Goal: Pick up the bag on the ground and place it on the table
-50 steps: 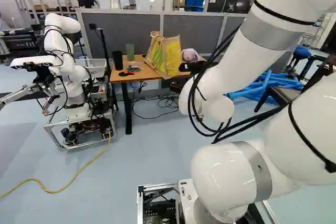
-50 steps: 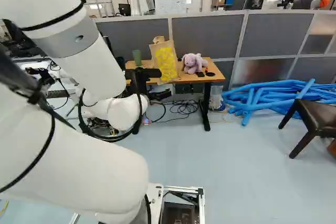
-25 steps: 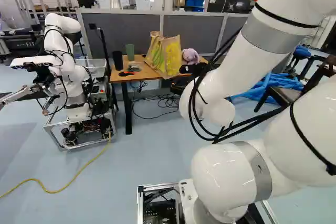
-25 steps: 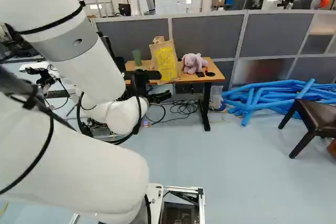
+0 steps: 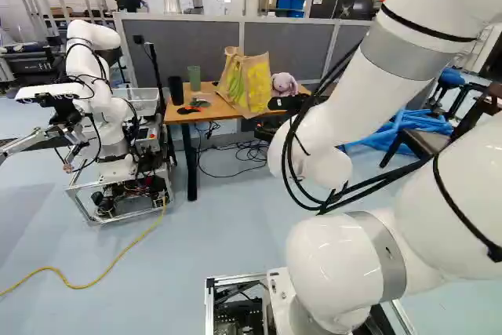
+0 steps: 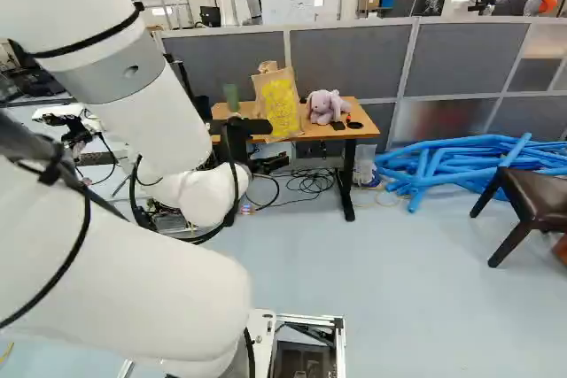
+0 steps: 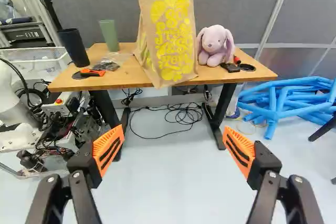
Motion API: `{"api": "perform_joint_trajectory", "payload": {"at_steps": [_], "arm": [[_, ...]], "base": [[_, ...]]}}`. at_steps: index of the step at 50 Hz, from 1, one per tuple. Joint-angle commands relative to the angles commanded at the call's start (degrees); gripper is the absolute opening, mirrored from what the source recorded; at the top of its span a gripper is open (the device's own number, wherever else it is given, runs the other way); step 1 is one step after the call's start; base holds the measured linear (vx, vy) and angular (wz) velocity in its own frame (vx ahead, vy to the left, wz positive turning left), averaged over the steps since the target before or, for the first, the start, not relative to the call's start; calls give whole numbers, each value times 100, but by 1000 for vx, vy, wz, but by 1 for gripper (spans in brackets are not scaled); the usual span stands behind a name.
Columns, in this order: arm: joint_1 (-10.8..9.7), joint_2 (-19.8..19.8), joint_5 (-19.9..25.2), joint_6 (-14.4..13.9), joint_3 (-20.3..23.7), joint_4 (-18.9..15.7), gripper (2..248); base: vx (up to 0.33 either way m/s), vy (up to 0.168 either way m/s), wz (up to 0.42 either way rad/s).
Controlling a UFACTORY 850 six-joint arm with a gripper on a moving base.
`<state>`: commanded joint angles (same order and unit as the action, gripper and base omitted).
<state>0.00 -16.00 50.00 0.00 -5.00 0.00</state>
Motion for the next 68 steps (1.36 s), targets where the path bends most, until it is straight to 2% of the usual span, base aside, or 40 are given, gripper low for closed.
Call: {"api": "perform_joint_trajectory", "payload": {"at_steps": [68], "arm": [[0,0,0,0,0,0,247]], "base": [[0,0,0]]}}
